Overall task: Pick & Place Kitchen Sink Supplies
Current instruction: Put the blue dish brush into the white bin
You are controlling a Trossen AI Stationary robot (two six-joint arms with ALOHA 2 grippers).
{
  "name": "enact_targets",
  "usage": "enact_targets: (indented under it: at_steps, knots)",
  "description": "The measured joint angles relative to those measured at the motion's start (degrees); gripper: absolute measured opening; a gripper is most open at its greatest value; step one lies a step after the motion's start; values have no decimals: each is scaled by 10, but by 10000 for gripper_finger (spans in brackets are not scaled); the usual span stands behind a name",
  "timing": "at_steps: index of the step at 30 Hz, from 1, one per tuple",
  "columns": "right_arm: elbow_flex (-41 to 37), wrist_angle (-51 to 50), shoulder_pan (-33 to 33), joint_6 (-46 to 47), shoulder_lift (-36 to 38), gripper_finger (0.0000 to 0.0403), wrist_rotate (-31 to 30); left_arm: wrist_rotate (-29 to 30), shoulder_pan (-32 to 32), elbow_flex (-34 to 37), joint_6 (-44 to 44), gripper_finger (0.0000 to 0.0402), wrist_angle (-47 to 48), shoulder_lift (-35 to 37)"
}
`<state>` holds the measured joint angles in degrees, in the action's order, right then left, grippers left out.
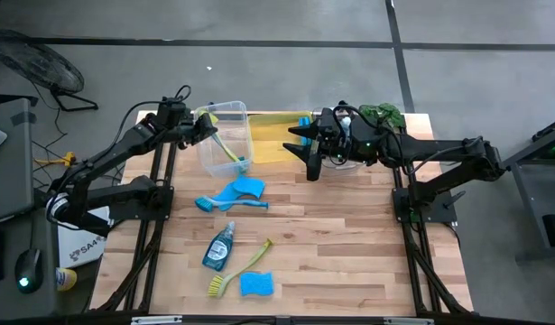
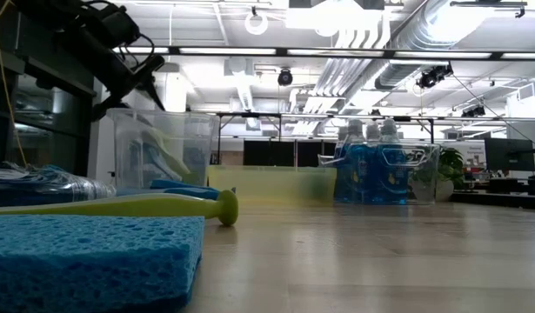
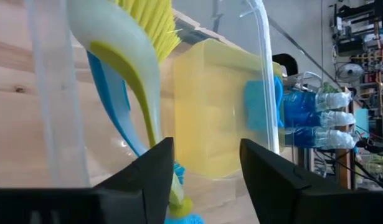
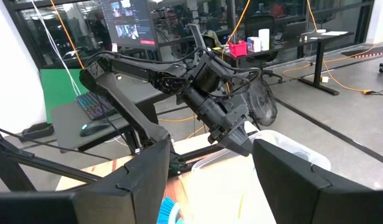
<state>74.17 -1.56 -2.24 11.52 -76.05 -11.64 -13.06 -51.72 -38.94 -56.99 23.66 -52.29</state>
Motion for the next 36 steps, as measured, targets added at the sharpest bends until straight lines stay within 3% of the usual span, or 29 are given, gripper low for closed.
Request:
enact_targets:
  at_steps: [14,30,36]
  knots:
    - [0,0,0,4,0,225,0,-23,0,0,96,184,-54,80]
    - [0,-27,0,4,0,225,0,-329,0,0,257,184,-96,163]
    - [0,-36,0,4,0,224,0,-388,11,0,259,184,-91,178]
